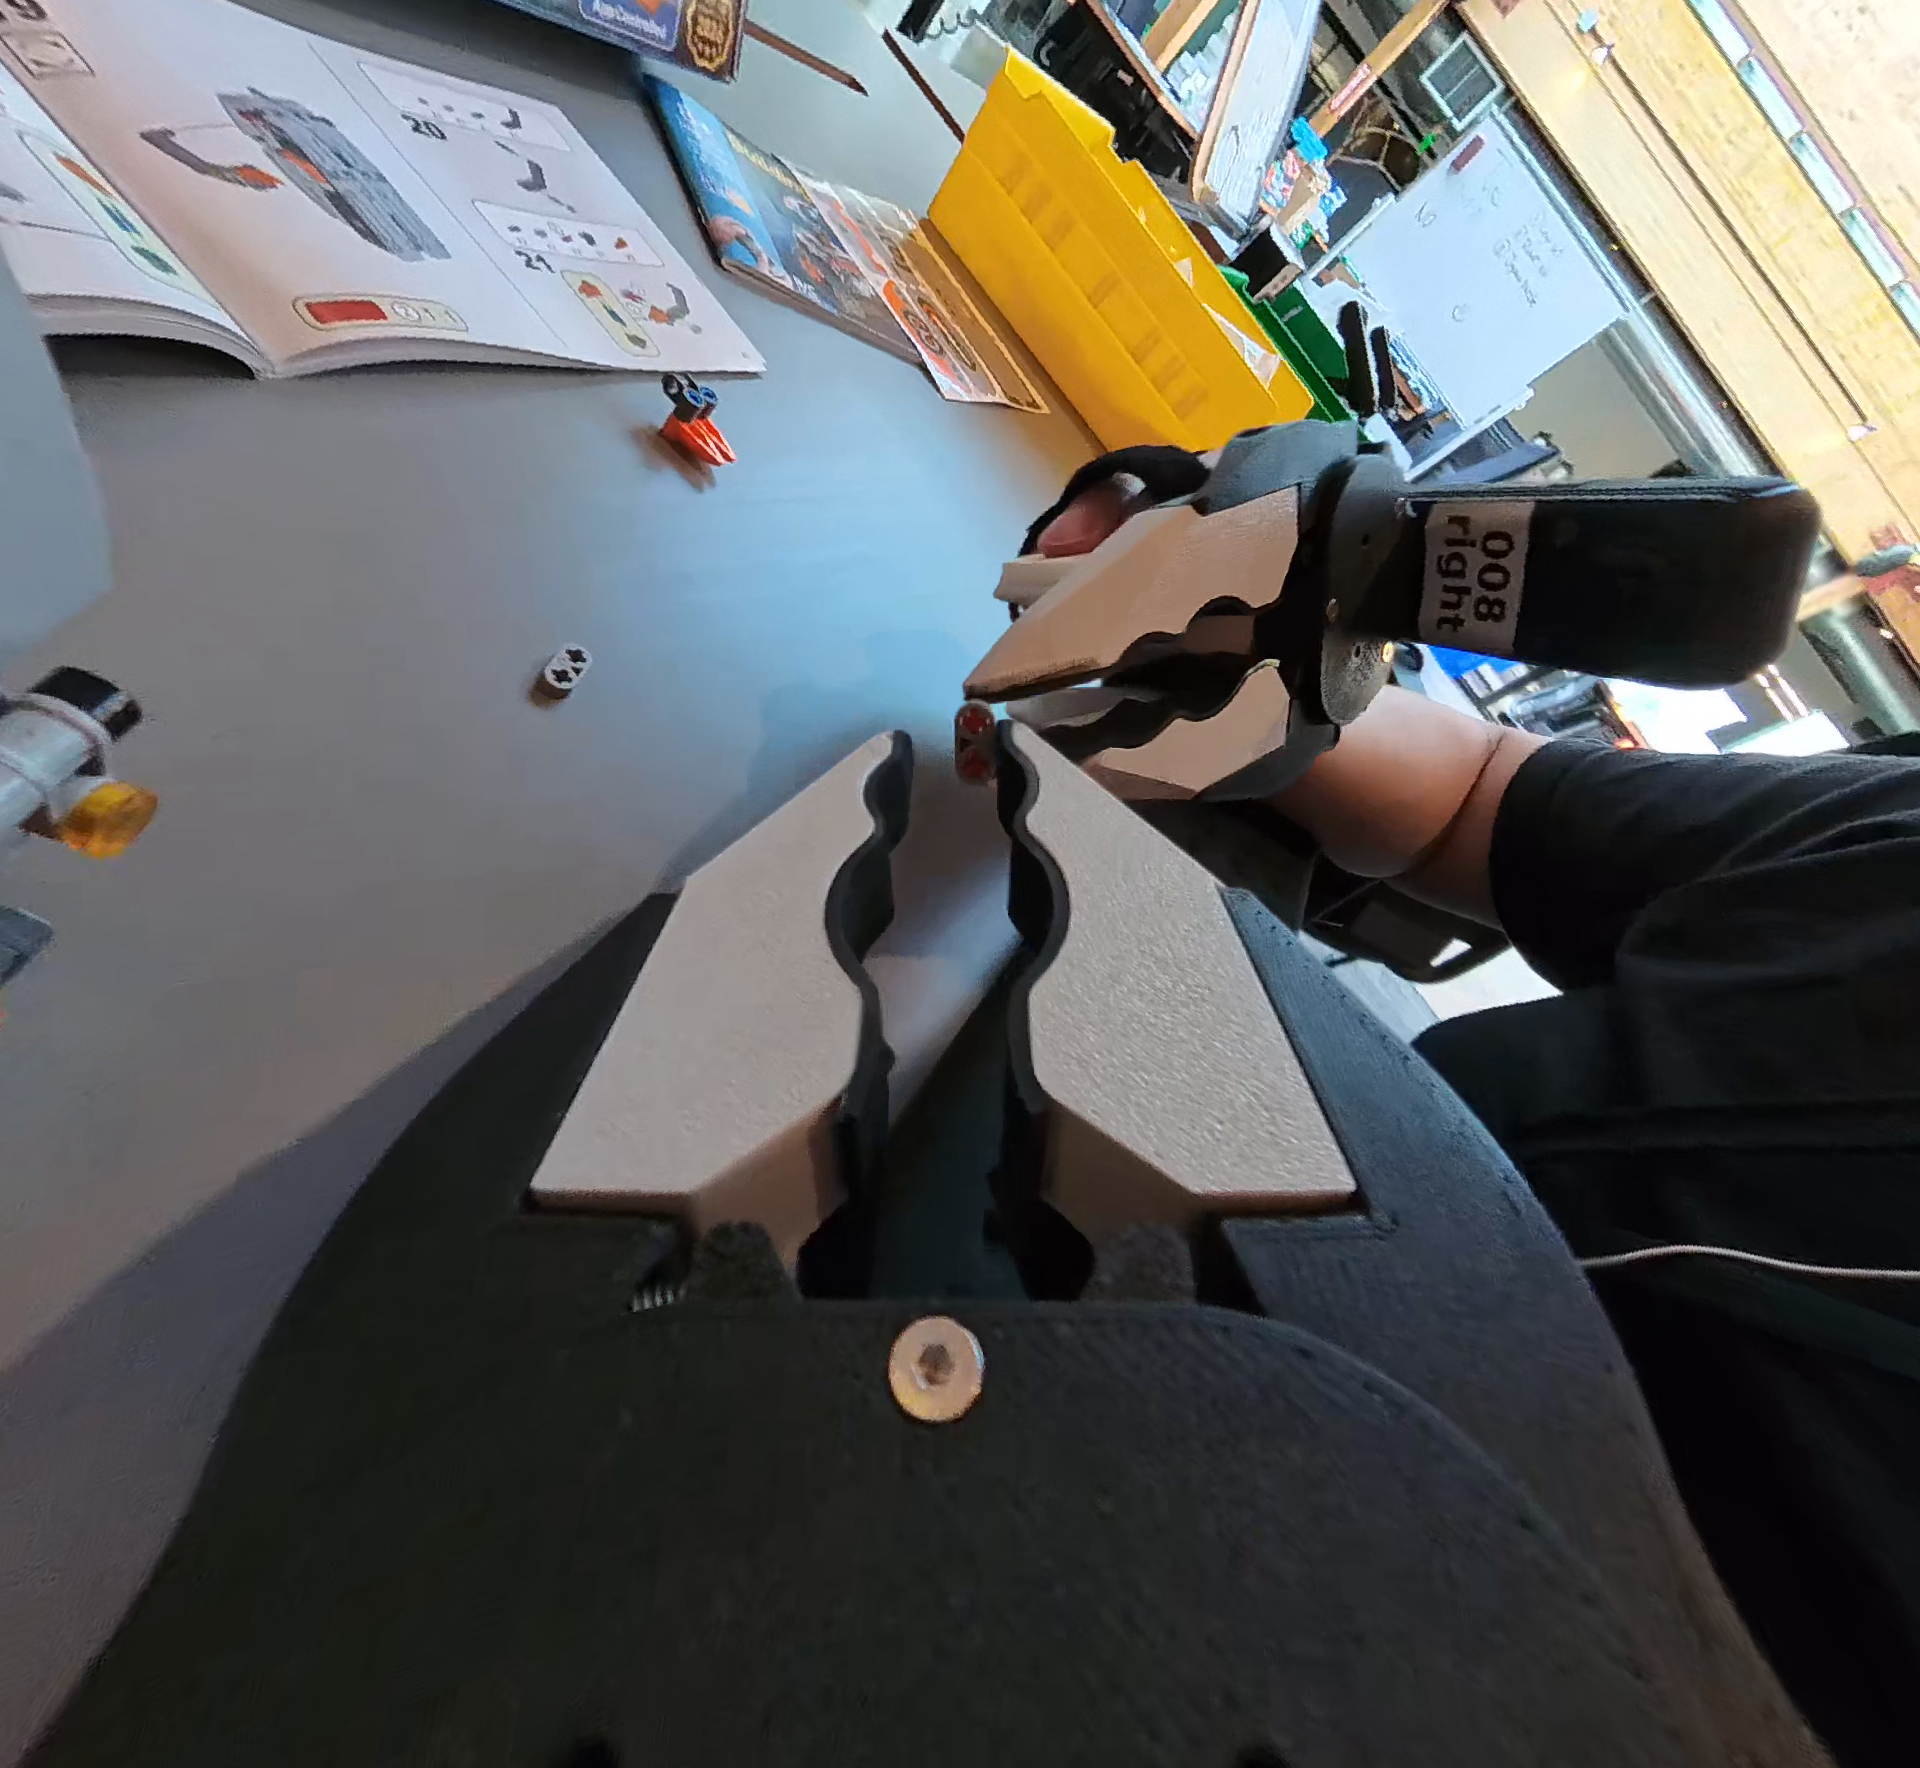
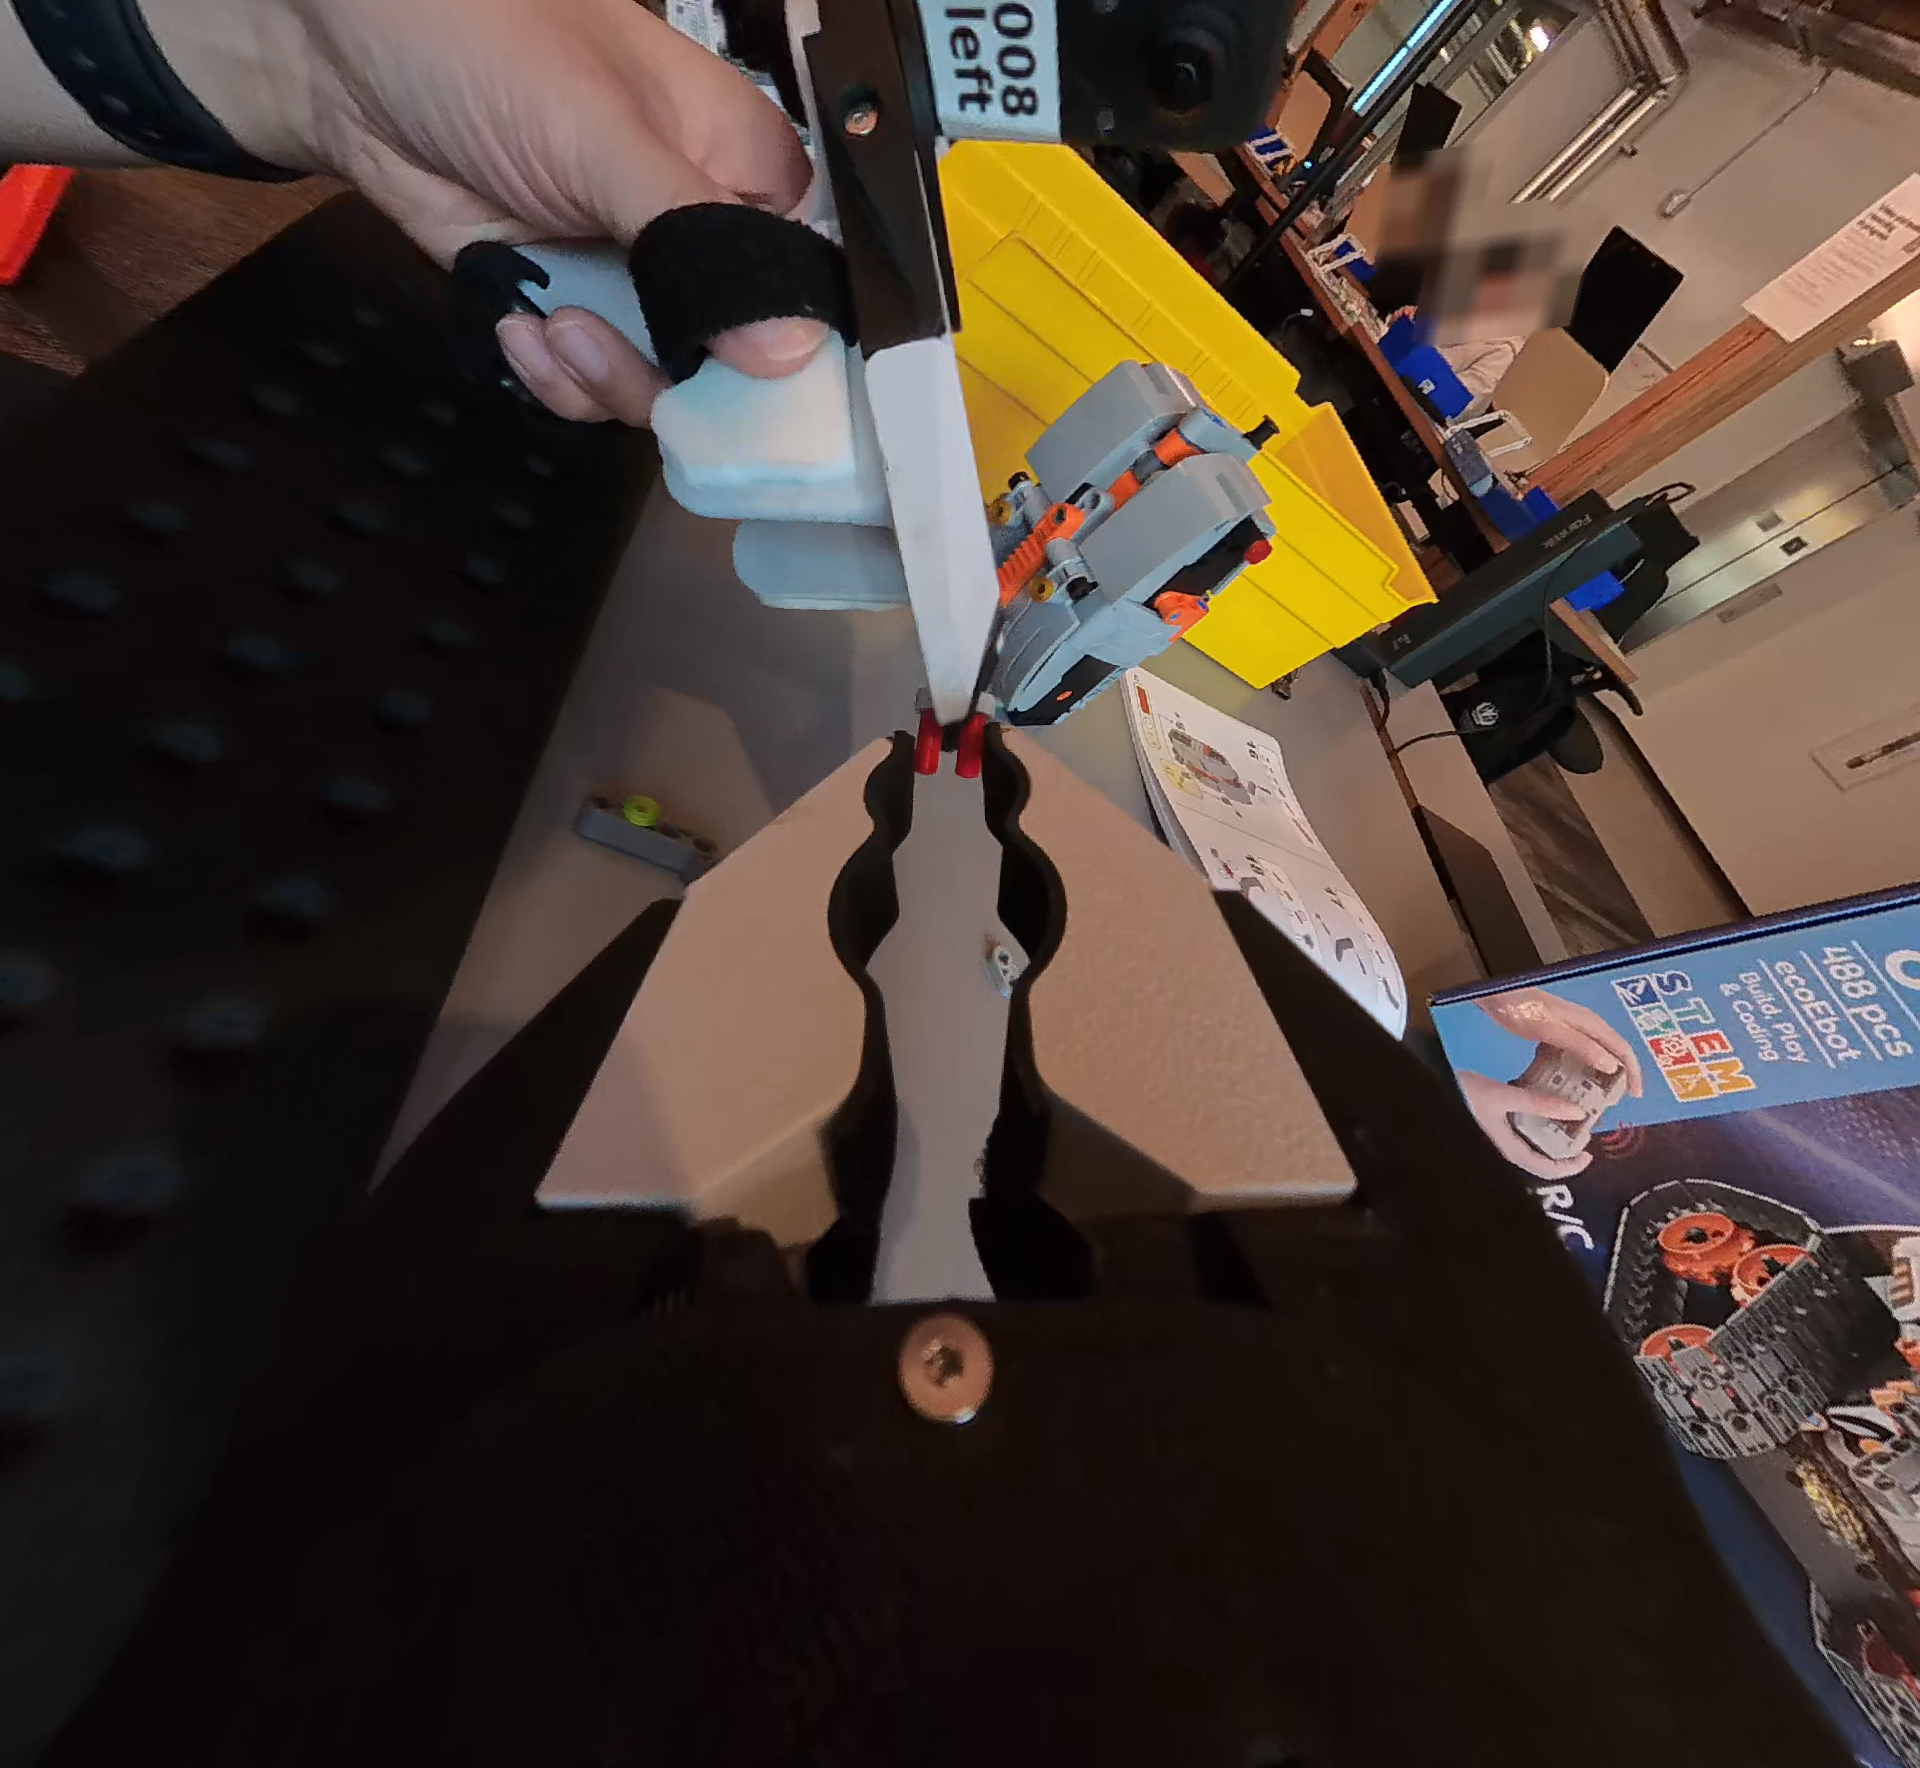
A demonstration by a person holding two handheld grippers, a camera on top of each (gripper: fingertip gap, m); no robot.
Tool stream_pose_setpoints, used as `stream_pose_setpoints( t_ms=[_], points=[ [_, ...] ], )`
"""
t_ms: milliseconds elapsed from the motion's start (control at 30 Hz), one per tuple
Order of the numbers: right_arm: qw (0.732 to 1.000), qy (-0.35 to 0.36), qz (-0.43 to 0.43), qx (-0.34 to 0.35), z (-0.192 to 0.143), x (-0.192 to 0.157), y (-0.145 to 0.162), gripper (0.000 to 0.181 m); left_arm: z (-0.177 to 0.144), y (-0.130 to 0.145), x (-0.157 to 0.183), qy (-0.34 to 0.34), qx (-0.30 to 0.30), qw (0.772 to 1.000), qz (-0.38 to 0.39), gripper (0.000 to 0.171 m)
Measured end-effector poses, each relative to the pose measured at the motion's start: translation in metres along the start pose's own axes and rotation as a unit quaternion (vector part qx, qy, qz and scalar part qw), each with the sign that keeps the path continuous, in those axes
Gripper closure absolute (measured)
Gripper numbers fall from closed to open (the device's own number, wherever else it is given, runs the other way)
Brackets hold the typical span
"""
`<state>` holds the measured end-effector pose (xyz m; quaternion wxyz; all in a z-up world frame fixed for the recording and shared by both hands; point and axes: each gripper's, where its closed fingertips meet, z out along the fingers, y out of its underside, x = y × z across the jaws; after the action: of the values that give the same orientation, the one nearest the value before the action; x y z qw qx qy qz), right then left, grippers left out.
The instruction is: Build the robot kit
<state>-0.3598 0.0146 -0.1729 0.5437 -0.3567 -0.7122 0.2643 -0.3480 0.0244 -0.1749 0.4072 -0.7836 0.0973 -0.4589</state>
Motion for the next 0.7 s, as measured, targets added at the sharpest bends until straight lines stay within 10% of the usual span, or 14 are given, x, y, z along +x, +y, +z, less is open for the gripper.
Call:
stream_pose_setpoints(
  t_ms=[267, 700],
  points=[
    [1.0, -0.019, 0.009, 0.019, -0.004, -0.003, -0.003, 0.159, -0.006, 0.0, 0.001, 0.003, 0.008, 1.0, 0.008, 0.166],
    [0.98, 0.036, 0.162, -0.111, -0.046, 0.063, 0.107, 0.156, -0.05, -0.005, -0.01, -0.007, 0.071, 0.997, -0.019, 0.166]
  ],
)
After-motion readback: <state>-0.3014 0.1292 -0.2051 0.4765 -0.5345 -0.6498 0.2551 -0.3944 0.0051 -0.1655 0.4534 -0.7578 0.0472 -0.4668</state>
